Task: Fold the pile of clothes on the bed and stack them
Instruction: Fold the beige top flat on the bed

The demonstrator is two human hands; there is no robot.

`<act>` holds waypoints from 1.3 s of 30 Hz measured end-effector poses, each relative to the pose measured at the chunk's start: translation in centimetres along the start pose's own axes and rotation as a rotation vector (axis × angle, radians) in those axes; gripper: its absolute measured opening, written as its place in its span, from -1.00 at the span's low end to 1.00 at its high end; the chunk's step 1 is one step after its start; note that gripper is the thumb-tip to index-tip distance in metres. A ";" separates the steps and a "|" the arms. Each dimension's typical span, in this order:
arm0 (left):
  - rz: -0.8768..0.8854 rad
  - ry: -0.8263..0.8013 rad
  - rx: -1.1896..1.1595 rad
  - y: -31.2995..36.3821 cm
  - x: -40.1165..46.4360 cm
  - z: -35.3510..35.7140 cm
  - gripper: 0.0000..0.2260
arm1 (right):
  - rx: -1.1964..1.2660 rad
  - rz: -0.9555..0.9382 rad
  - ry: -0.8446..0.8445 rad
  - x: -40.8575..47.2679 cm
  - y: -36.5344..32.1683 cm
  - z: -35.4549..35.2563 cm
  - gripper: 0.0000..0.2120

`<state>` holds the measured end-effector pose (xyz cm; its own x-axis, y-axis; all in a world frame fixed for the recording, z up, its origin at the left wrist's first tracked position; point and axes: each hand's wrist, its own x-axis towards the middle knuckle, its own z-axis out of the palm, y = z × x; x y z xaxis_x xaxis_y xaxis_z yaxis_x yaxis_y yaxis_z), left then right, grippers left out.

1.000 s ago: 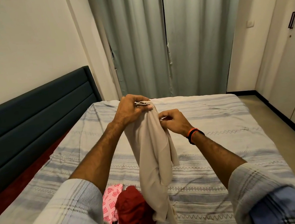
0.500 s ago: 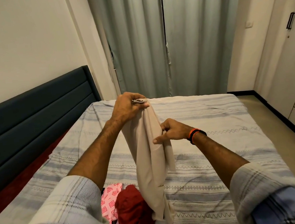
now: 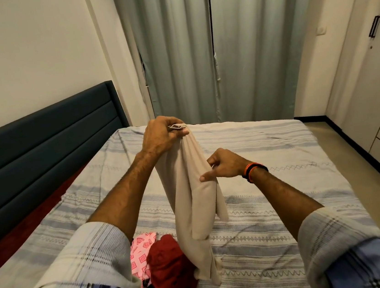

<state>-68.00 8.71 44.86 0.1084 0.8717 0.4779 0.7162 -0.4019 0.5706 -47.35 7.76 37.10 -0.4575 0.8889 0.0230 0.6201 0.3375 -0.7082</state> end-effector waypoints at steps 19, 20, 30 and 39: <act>-0.021 0.077 -0.014 0.1 0.1 0.5 -0.75 | -0.269 0.221 -0.238 0.2 2.0 1.8 -0.52; -0.018 0.064 -0.022 0.2 0.1 0.6 -0.75 | -0.213 0.194 -0.159 0.3 1.8 1.7 -0.52; 0.021 0.043 -0.018 0.3 0.0 -0.5 -0.74 | -0.104 0.078 0.073 1.1 1.6 0.5 -0.58; -0.080 -0.044 0.025 -0.9 0.5 -2.6 -0.63 | 0.020 -0.020 0.391 0.2 2.9 -4.5 -0.92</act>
<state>-70.35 8.81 46.33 0.0798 0.9123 0.4017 0.7409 -0.3238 0.5884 -42.76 10.28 38.16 -0.1900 0.9344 0.3013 0.5991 0.3535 -0.7184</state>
